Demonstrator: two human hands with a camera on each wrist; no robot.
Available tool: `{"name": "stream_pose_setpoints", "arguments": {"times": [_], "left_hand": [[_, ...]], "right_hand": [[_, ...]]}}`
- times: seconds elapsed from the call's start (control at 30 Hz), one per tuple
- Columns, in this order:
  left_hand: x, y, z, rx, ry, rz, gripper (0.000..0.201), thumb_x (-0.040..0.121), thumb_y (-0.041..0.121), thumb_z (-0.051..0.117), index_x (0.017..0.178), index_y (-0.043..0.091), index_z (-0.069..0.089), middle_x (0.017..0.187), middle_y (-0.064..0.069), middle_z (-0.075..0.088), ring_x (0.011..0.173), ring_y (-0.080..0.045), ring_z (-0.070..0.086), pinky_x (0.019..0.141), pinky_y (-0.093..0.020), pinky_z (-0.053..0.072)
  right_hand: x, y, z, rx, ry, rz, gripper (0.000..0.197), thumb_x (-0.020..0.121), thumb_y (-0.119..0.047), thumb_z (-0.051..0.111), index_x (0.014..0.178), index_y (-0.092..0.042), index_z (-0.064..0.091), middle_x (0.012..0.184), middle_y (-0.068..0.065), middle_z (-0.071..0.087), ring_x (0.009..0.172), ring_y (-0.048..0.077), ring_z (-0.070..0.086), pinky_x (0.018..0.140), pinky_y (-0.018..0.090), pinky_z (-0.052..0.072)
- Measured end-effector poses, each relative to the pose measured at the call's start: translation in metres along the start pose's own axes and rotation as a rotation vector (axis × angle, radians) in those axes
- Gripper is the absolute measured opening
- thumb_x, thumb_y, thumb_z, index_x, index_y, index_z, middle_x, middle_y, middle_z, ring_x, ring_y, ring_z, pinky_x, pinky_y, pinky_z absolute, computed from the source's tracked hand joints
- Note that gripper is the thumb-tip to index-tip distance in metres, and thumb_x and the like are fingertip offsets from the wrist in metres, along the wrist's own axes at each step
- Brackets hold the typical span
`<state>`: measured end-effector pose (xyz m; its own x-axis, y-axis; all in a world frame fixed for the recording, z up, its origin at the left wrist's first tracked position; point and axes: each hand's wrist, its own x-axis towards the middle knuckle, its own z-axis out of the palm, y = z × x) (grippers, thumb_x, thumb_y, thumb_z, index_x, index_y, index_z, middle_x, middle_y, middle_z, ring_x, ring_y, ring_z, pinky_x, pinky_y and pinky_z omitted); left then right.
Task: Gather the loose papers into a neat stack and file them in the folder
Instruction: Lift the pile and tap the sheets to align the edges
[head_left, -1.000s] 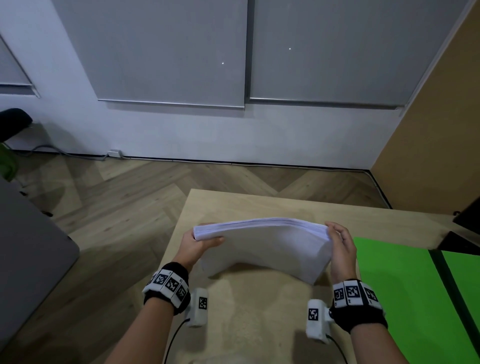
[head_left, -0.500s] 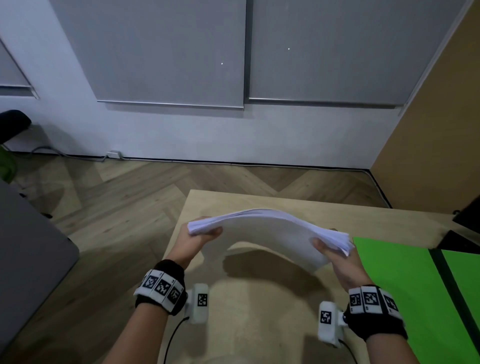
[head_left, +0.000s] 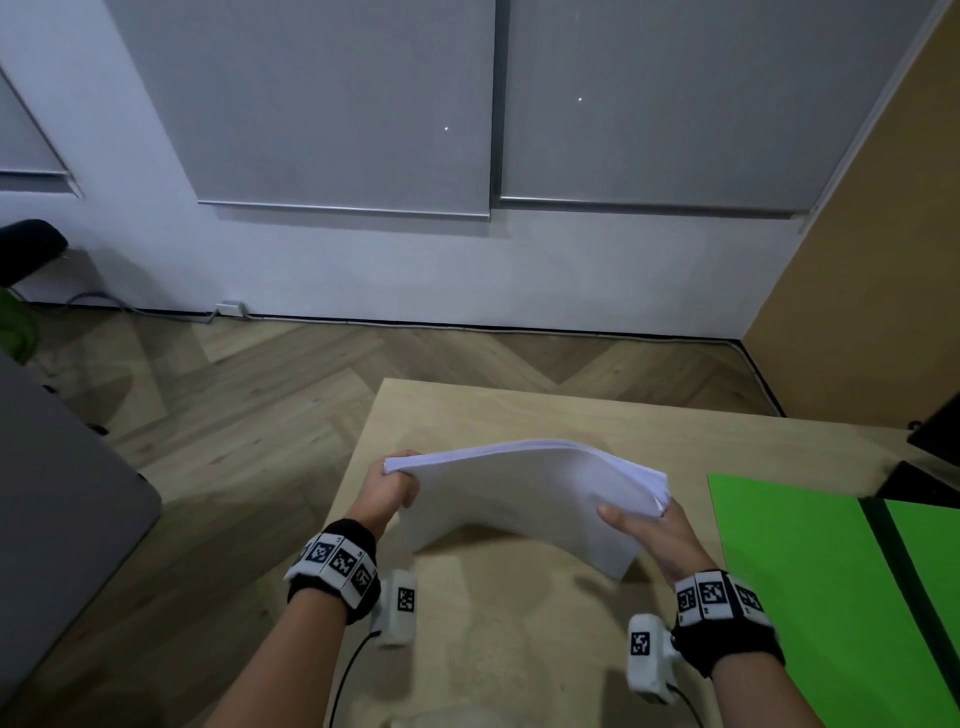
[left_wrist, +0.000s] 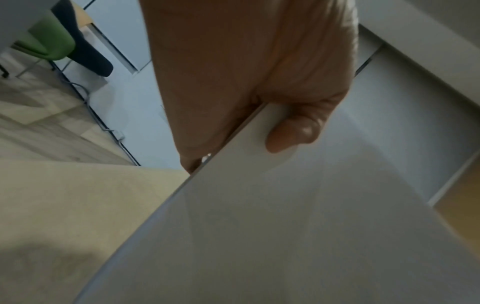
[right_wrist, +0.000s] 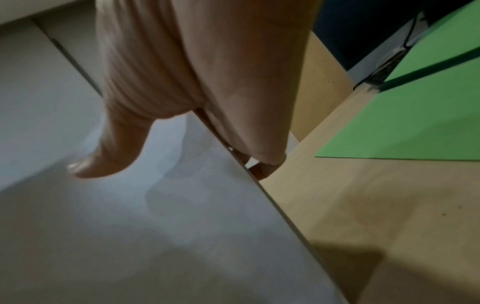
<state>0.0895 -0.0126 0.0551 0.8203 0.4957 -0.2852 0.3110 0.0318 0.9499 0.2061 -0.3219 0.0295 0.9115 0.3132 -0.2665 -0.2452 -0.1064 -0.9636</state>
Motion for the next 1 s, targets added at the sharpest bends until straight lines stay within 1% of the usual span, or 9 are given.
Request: {"name": "stream_pose_setpoints", "arguments": {"times": [0.23, 0.3, 0.37, 0.43, 0.53, 0.7, 0.8, 0.87, 1.0], "left_hand": [[-0.005, -0.013, 0.004, 0.179, -0.075, -0.028, 0.053, 0.055, 0.001, 0.054, 0.107, 0.003, 0.062, 0.093, -0.004, 0.062, 0.09, -0.016, 0.057, 0.065, -0.021, 0.046], [-0.001, -0.021, -0.002, 0.317, -0.148, 0.09, 0.044, 0.072, -0.001, 0.06, 0.116, 0.005, 0.062, 0.108, 0.006, 0.064, 0.097, 0.007, 0.062, 0.08, -0.01, 0.049], [0.004, -0.024, -0.008, 0.452, -0.146, 0.131, 0.036, 0.079, 0.013, 0.055, 0.113, 0.008, 0.068, 0.118, 0.0, 0.069, 0.11, -0.001, 0.064, 0.096, -0.018, 0.049], [0.01, -0.02, -0.014, 0.502, -0.06, 0.099, 0.032, 0.08, 0.021, 0.055, 0.101, 0.006, 0.073, 0.104, -0.015, 0.074, 0.101, -0.024, 0.069, 0.087, -0.035, 0.054], [-0.001, 0.017, -0.017, 0.554, 0.008, 0.187, 0.016, 0.084, 0.008, 0.054, 0.077, 0.003, 0.068, 0.074, -0.013, 0.066, 0.072, -0.017, 0.056, 0.064, -0.03, 0.042], [-0.018, 0.086, -0.02, 0.695, 0.003, 0.232, 0.041, 0.078, 0.001, 0.053, 0.047, 0.016, 0.031, 0.046, 0.003, 0.033, 0.04, -0.008, 0.033, 0.045, -0.029, 0.025], [-0.023, 0.112, -0.015, 0.82, -0.068, 0.288, 0.032, 0.075, 0.013, 0.051, 0.046, 0.016, 0.038, 0.047, 0.003, 0.037, 0.056, -0.024, 0.04, 0.048, -0.029, 0.026], [-0.025, 0.121, -0.006, 0.873, -0.14, 0.318, 0.015, 0.068, 0.018, 0.048, 0.056, 0.016, 0.056, 0.057, -0.001, 0.052, 0.066, -0.028, 0.051, 0.056, -0.029, 0.035], [-0.026, 0.126, 0.002, 0.915, -0.25, 0.38, 0.035, 0.072, 0.02, 0.061, 0.105, 0.01, 0.07, 0.093, -0.008, 0.071, 0.087, -0.024, 0.065, 0.071, -0.029, 0.047]], "right_hand": [[0.006, 0.005, 0.009, -0.033, 0.223, 0.089, 0.04, 0.076, -0.022, 0.076, 0.108, -0.002, 0.063, 0.103, 0.016, 0.069, 0.094, 0.031, 0.065, 0.087, 0.04, 0.052], [0.003, 0.007, 0.006, -0.039, 0.232, 0.095, 0.041, 0.076, -0.021, 0.077, 0.109, -0.001, 0.064, 0.104, 0.018, 0.069, 0.095, 0.032, 0.066, 0.087, 0.039, 0.052], [0.0, 0.004, 0.003, -0.055, 0.243, 0.07, 0.034, 0.076, -0.015, 0.077, 0.104, -0.001, 0.066, 0.105, 0.02, 0.07, 0.089, 0.029, 0.067, 0.08, 0.034, 0.055], [-0.002, -0.006, -0.003, -0.045, 0.236, -0.006, 0.031, 0.077, -0.004, 0.073, 0.107, 0.0, 0.065, 0.106, 0.02, 0.069, 0.076, 0.018, 0.067, 0.064, 0.019, 0.057], [-0.002, -0.021, -0.015, -0.135, 0.209, -0.205, 0.041, 0.077, 0.004, 0.071, 0.114, -0.009, 0.062, 0.097, 0.008, 0.067, 0.07, 0.0, 0.064, 0.059, 0.004, 0.05], [0.011, -0.031, -0.023, -0.65, 0.141, -0.261, 0.025, 0.071, -0.033, 0.077, 0.091, -0.019, 0.074, 0.094, -0.005, 0.071, 0.088, 0.016, 0.063, 0.081, 0.026, 0.051], [0.007, -0.038, -0.005, -0.715, -0.044, -0.228, 0.01, 0.076, -0.031, 0.073, 0.086, -0.032, 0.074, 0.1, -0.001, 0.075, 0.094, 0.017, 0.067, 0.088, 0.036, 0.052], [-0.001, -0.046, 0.018, -0.574, -0.212, -0.237, 0.018, 0.081, -0.028, 0.068, 0.099, -0.03, 0.072, 0.098, -0.001, 0.076, 0.094, 0.013, 0.069, 0.085, 0.033, 0.052], [-0.007, -0.052, 0.042, -0.453, -0.125, -0.331, 0.022, 0.089, -0.025, 0.059, 0.109, -0.023, 0.069, 0.084, -0.021, 0.074, 0.084, -0.007, 0.067, 0.076, 0.015, 0.05]]}}
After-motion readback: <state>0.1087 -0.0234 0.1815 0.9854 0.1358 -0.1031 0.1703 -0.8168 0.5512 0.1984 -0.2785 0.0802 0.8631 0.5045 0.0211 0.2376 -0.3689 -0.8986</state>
